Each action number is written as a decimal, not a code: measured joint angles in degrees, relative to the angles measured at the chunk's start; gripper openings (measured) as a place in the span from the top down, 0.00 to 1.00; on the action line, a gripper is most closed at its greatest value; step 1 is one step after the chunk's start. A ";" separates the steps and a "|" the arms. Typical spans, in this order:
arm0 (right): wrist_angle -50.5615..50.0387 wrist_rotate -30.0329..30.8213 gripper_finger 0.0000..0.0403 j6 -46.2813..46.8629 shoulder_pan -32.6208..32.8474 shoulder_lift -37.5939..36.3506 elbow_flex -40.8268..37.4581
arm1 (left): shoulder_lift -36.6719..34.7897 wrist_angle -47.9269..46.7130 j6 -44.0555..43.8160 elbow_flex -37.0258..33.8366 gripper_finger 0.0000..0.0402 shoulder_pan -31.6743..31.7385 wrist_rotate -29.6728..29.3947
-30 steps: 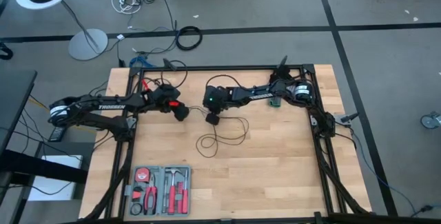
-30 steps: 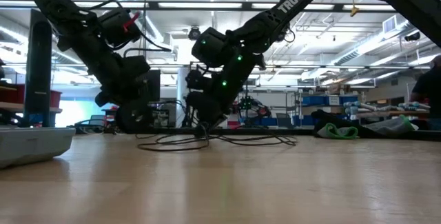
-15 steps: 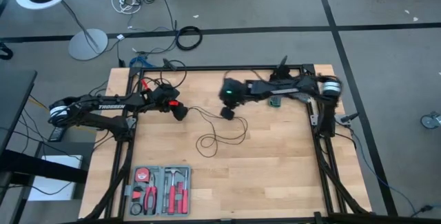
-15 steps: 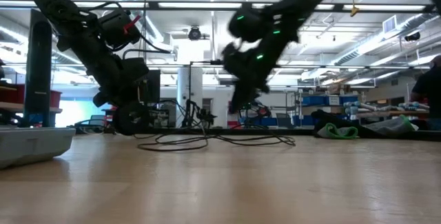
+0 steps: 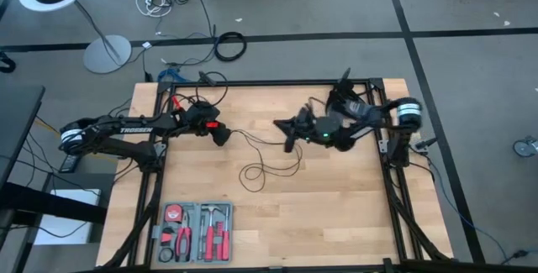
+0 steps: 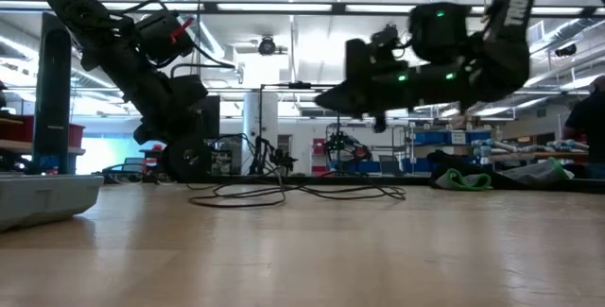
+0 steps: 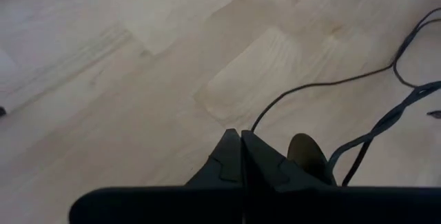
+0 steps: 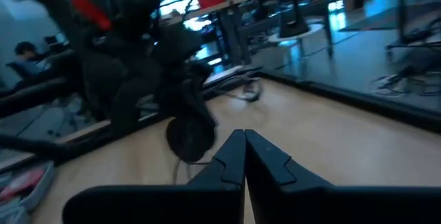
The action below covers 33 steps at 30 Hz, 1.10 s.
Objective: Coil cords
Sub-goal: Coil the black wire onto the black spool
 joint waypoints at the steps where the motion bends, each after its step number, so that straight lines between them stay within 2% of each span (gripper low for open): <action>1: 0.09 -0.60 0.98 -0.02 0.11 1.74 1.38 | -0.01 -0.08 -0.08 0.00 1.00 0.00 0.04; 7: -0.43 -7.21 0.98 -0.05 0.28 9.76 8.89 | -0.02 -0.33 -0.32 0.00 1.00 0.00 0.05; 10: -6.09 -10.79 0.95 -0.07 0.28 10.81 11.75 | -0.02 -0.26 -0.17 0.00 1.00 0.00 0.04; 13: -16.03 -11.24 0.90 -0.76 0.48 10.24 15.03 | -0.02 -0.32 -0.13 0.00 1.00 0.00 0.04; 16: -21.44 -11.37 0.84 -2.75 0.54 10.26 17.72 | -0.02 -0.28 -0.11 -0.01 1.00 0.00 0.04; 23: -22.26 -11.39 0.74 -8.51 0.27 10.24 19.32 | -0.02 -0.44 -0.03 -0.04 1.00 0.00 0.04; 33: -31.27 -11.27 0.72 -9.33 0.44 10.26 19.30 | -0.02 -0.56 -0.03 -0.04 1.00 0.00 0.04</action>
